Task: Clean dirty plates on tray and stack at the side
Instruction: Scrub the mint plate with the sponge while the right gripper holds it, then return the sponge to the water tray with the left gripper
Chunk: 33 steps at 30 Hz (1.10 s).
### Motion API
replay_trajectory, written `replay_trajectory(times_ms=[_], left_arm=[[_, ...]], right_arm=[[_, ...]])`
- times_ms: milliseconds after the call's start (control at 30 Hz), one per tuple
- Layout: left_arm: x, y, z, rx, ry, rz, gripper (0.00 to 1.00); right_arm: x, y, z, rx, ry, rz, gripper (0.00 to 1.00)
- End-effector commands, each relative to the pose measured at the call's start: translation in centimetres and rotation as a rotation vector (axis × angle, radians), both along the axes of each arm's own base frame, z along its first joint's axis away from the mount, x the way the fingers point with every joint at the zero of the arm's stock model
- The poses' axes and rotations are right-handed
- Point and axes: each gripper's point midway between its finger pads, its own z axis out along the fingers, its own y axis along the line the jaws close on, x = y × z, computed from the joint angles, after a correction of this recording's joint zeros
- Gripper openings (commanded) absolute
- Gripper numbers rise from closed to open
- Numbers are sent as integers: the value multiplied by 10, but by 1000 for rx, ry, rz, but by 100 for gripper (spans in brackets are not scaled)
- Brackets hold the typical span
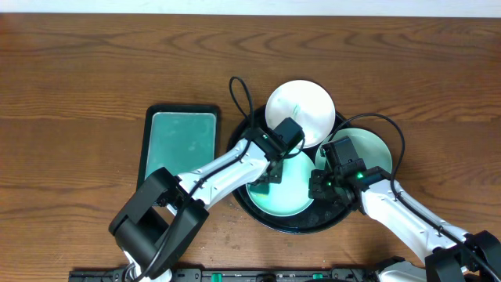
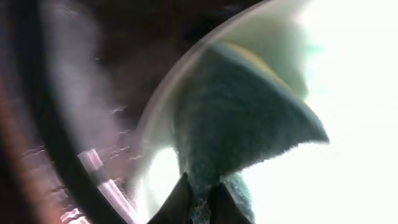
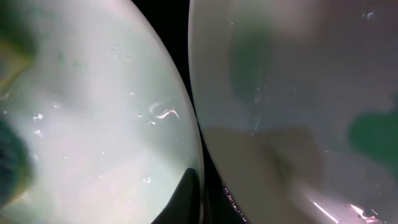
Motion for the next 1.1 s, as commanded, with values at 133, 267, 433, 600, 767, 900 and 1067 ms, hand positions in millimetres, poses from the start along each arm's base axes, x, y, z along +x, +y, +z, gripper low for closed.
replay_trajectory(times_ms=[133, 267, 433, 600, 767, 900, 1067], left_arm=[[-43, -91, 4, -468, 234, -218, 7], [-59, -99, -2, -461, 263, -269, 8], [-63, -89, -8, -409, 281, -242, 7], [-45, -25, -23, -96, 202, -44, 7], [-26, 24, 2, 93, 76, 5, 7], [-12, 28, 33, 45, -4, 33, 7], [3, 36, 84, -89, -102, 81, 7]], right_arm=[[-1, -8, -4, -46, 2, -3, 1], [-1, -8, -4, -46, 2, -3, 1], [-1, -8, -4, -47, 2, -3, 1], [-1, -8, -4, -46, 3, -3, 1], [-1, -8, -4, -47, 2, -3, 1], [-1, -8, -4, -46, 3, -3, 1], [-1, -8, -4, -47, 3, -3, 1]])
